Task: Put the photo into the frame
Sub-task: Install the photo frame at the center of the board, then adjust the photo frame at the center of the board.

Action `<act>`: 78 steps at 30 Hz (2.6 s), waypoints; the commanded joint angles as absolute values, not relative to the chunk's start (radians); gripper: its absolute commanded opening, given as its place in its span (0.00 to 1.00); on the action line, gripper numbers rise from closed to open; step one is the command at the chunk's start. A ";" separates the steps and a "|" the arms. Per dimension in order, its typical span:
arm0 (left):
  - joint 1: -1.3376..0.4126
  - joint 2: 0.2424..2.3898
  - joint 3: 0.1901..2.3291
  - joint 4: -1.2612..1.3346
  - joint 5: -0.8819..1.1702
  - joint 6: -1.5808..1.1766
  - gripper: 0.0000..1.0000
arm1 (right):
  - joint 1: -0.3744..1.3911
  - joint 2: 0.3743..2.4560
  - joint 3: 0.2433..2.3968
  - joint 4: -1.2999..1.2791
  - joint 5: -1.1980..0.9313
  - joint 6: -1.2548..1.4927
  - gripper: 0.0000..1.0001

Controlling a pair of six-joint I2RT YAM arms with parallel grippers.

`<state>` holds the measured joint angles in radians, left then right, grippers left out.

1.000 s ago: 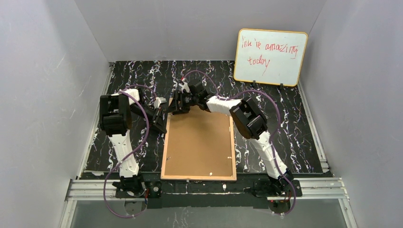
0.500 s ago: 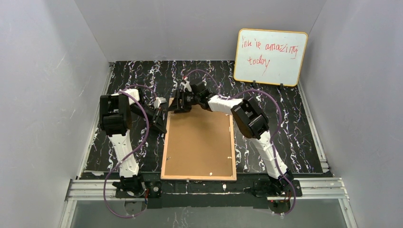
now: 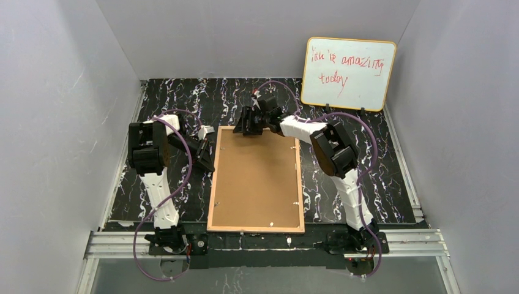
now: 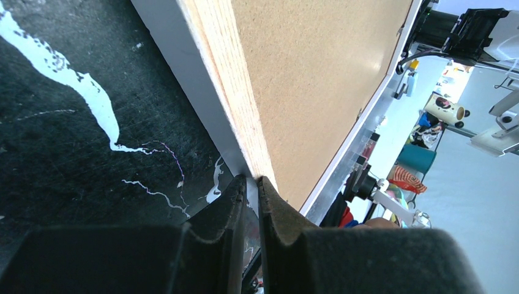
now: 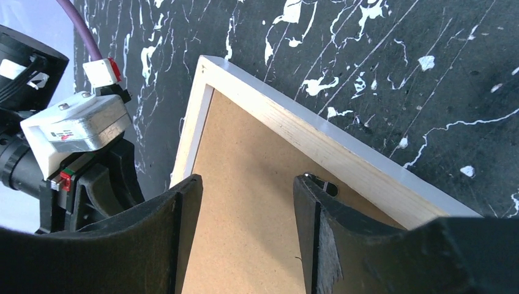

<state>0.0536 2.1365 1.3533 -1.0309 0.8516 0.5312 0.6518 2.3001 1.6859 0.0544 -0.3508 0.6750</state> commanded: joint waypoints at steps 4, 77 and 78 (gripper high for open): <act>0.037 2.172 1.342 -0.945 0.803 0.577 0.09 | 0.661 2.276 1.712 -0.039 -0.274 0.620 0.65; 0.026 2.200 1.355 -0.954 0.790 0.616 0.09 | 0.626 2.226 1.429 0.279 -0.246 0.924 0.63; 0.026 2.200 1.355 -0.954 0.791 0.617 0.09 | 0.626 2.238 1.440 0.281 -0.249 0.928 0.63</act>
